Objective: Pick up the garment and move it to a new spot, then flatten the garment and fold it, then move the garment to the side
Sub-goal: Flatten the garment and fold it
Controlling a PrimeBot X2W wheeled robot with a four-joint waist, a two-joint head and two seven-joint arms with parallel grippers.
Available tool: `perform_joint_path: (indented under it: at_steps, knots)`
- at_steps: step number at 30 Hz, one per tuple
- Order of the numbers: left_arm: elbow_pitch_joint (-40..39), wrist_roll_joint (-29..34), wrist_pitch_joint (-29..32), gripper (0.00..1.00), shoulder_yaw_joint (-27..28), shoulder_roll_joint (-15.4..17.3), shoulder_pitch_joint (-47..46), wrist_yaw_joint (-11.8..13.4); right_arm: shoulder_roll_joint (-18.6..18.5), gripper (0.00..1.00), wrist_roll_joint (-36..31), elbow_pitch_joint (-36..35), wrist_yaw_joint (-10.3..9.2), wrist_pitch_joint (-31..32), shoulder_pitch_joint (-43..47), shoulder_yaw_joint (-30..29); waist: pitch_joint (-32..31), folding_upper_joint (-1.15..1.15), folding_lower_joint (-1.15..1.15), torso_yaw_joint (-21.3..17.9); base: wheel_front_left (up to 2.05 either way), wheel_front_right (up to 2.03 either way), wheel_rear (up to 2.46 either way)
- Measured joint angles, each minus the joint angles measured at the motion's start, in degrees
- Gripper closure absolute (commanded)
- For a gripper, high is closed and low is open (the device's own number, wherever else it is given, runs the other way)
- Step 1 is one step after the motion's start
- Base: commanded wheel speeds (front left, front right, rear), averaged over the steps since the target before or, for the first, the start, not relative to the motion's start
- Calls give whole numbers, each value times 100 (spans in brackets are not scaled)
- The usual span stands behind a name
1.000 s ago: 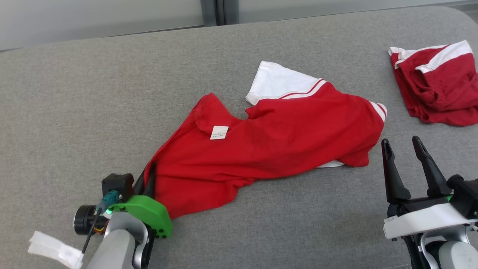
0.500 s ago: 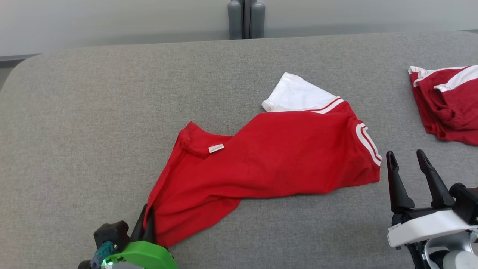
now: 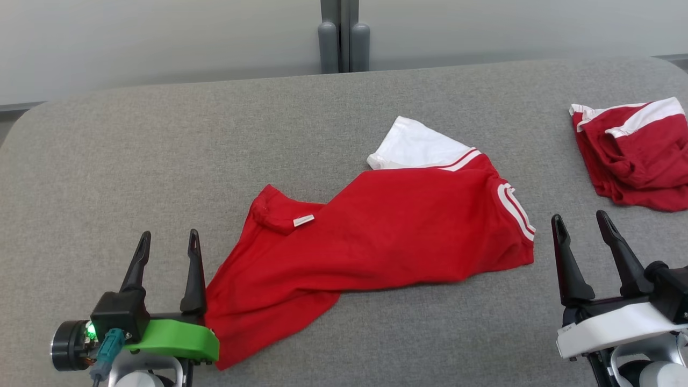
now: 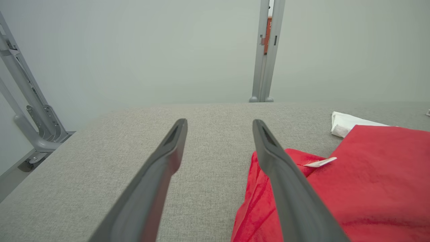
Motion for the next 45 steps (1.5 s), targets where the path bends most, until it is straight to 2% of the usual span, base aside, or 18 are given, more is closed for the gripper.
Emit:
perform_joint_path:
  at_steps: [7, 22, 25, 28, 33, 39, 45]
  knots:
    - [-48, 10, 121, 0, 13, 181, 70, -14, -8, 0, -4, -83, 0, 100, 175, 24, -167, 0, 0, -81, 0, 0, 0]
    - [-143, -8, 188, 0, -64, 212, 137, 7, 7, 0, 1, -121, 0, 118, 222, 4, -181, 0, 0, -110, 0, 0, 0]
    - [-122, -96, 348, 0, -102, 210, 131, -15, 5, 0, 1, -134, 0, 118, 222, 2, -155, 0, 0, -114, 0, 0, 0]
    - [-147, -146, 649, 0, -274, 190, -46, -138, 5, 0, 1, -169, 0, 118, 213, -11, -85, 0, 0, -108, 0, 0, 0]
    - [30, -234, 1352, 0, -645, 58, -863, -505, -8, 0, 3, -197, 0, 119, 96, 34, 131, 0, 0, -111, 0, 0, 0]
    - [918, -349, 2154, 0, -903, -38, -1696, -815, -30, 0, 48, -98, 0, 71, -121, 154, 442, 0, 0, -192, 0, 0, 0]
    - [1795, -477, 2332, 0, -879, -29, -2064, -940, -63, 0, 86, 91, 0, -21, -218, 153, 620, 0, 0, -373, 0, 0, 0]
